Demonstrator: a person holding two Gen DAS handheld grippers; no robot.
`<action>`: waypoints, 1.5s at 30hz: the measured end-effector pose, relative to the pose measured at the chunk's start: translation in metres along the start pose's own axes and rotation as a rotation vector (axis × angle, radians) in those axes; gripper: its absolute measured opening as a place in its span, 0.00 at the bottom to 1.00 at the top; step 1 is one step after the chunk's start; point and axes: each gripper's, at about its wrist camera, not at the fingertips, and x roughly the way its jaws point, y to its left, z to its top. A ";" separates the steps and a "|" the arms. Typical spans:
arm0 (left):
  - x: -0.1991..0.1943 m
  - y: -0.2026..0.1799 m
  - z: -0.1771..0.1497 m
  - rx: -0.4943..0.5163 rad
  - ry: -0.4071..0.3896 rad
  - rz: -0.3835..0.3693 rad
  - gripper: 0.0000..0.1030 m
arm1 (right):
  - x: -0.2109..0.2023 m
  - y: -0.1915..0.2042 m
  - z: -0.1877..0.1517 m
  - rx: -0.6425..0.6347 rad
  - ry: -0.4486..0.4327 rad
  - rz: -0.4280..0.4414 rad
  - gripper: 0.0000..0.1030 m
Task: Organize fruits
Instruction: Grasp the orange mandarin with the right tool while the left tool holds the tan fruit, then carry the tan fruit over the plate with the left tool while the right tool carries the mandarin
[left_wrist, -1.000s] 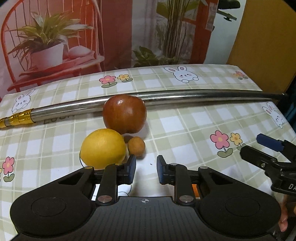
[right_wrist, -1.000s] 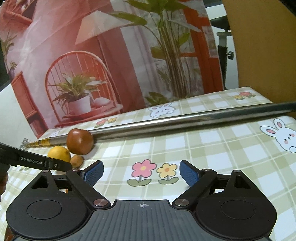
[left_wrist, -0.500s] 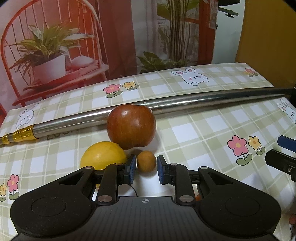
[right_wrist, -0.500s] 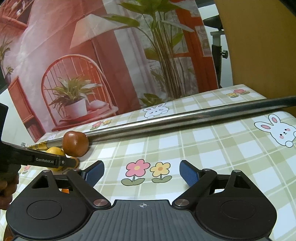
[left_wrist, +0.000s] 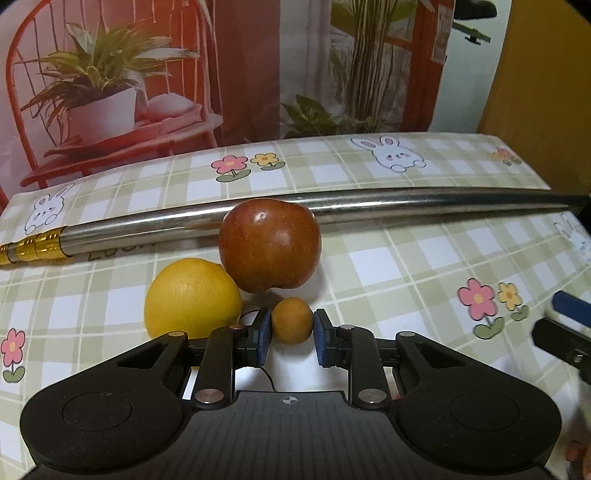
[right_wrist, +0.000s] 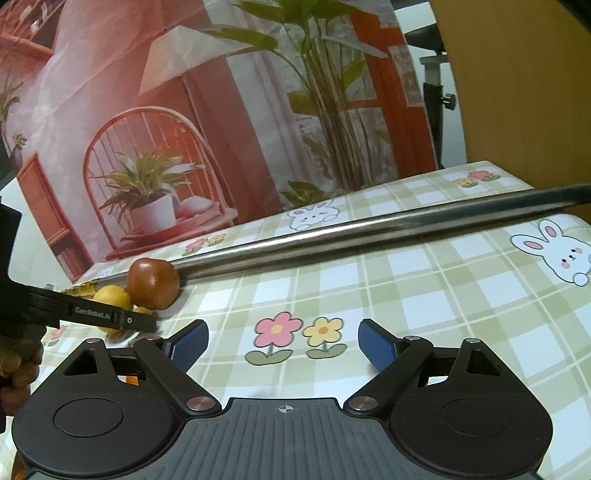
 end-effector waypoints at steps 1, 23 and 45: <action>-0.005 0.001 -0.001 -0.006 -0.006 -0.013 0.25 | 0.001 0.002 0.001 -0.002 0.006 0.010 0.84; -0.103 0.032 -0.072 -0.071 -0.137 -0.141 0.25 | 0.049 0.078 0.011 0.020 0.330 0.170 0.41; -0.138 0.080 -0.128 -0.269 -0.193 -0.179 0.25 | 0.023 0.087 0.010 0.024 0.227 0.130 0.32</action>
